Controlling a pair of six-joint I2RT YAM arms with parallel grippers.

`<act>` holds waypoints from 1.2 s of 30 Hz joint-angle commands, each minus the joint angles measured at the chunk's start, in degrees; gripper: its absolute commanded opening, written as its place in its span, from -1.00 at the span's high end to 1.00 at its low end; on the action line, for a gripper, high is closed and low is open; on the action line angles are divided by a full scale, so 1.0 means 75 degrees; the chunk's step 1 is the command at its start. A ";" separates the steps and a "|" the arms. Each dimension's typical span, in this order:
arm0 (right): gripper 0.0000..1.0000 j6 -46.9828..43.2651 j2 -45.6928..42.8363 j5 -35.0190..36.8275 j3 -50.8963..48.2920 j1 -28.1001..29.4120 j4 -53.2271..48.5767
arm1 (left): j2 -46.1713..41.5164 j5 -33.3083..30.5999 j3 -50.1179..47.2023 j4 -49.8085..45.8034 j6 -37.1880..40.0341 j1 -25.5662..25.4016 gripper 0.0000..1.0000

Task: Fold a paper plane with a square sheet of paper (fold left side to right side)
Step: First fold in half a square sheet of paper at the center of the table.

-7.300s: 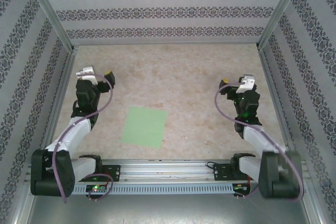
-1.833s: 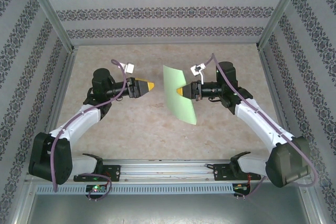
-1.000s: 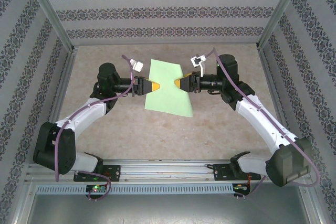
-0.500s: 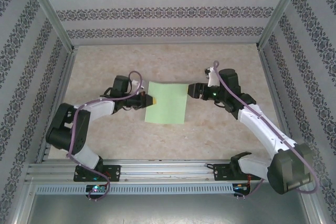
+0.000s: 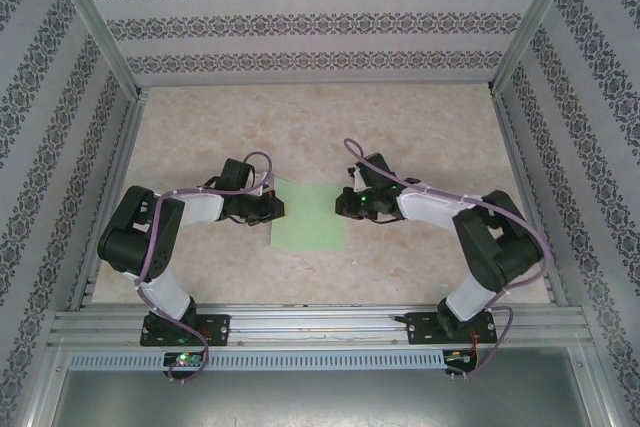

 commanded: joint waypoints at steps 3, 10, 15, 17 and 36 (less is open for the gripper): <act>0.84 0.0284 0.0596 0.0232 0.0351 0.0148 0.0176 | -0.0055 -0.0029 0.0186 -0.0255 0.0173 -0.0081 0.98; 0.81 0.0074 0.0893 0.0560 0.0335 0.0169 -0.0254 | -0.0076 0.0035 0.0289 -0.0339 0.0173 -0.0113 0.90; 0.78 0.0014 0.1077 0.0501 0.0308 0.0184 -0.0344 | -0.0227 0.0238 0.0373 -0.0311 0.0002 -0.0183 0.68; 0.77 0.0003 0.1109 0.0513 0.0305 0.0193 -0.0360 | -0.0338 0.0338 0.0437 -0.0309 -0.0100 -0.0235 0.51; 0.68 -0.0001 0.1220 0.0560 0.0335 0.0268 -0.0288 | -0.0125 0.0776 0.1212 0.0130 -0.0761 -0.1086 -0.29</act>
